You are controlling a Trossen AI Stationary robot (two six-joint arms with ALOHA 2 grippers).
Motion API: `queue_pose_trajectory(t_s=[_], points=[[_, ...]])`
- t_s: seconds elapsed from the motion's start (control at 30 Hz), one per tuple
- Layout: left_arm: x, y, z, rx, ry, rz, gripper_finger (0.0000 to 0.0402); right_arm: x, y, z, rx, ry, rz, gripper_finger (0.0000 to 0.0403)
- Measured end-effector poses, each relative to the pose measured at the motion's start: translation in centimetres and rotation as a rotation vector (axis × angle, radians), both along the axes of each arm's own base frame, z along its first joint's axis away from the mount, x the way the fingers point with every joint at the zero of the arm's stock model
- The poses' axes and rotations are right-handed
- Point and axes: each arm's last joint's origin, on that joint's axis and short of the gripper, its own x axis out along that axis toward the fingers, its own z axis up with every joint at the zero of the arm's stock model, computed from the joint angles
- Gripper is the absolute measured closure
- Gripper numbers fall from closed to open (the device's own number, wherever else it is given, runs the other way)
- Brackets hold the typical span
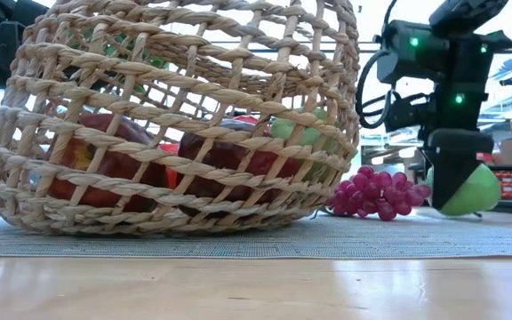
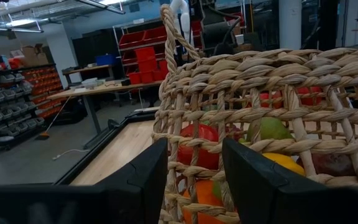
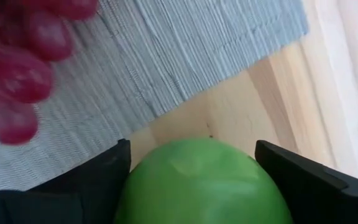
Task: Build produce basket
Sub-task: Put the green apple in the basket
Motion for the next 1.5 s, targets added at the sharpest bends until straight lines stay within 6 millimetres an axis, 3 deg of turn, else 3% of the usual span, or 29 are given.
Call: queue_pose_trajectory(t_s=[0.23, 0.53, 0.87, 1.17, 1.37, 1.5], points=[[0.0, 0.0, 0.0, 0.0, 0.0, 0.0, 0.0241, 1.0, 1.1, 4.8, -0.06, -0.162, 0.059, 0.0066], [0.0, 0.0, 0.0, 0.0, 0.0, 0.001, 0.0241, 0.8, 3.6, 12.4, -0.17, -0.674, 0.186, 0.0063], [0.0, 0.0, 0.0, 0.0, 0.0, 0.001, 0.0241, 1.4, 6.0, 17.9, -0.213, -1.179, 0.349, 0.0063], [0.0, 0.0, 0.0, 0.0, 0.0, 0.0, 0.0241, 4.0, 7.6, 18.3, -0.312, -1.349, 0.421, 0.0063], [0.0, 0.0, 0.0, 0.0, 0.0, 0.0, 0.0241, 5.9, 8.1, 16.8, -0.364, -1.321, 0.455, 0.0063], [0.0, 0.0, 0.0, 0.0, 0.0, 0.0, 0.0241, 7.2, 8.7, 15.2, -0.485, -1.232, 0.569, 0.0063]])
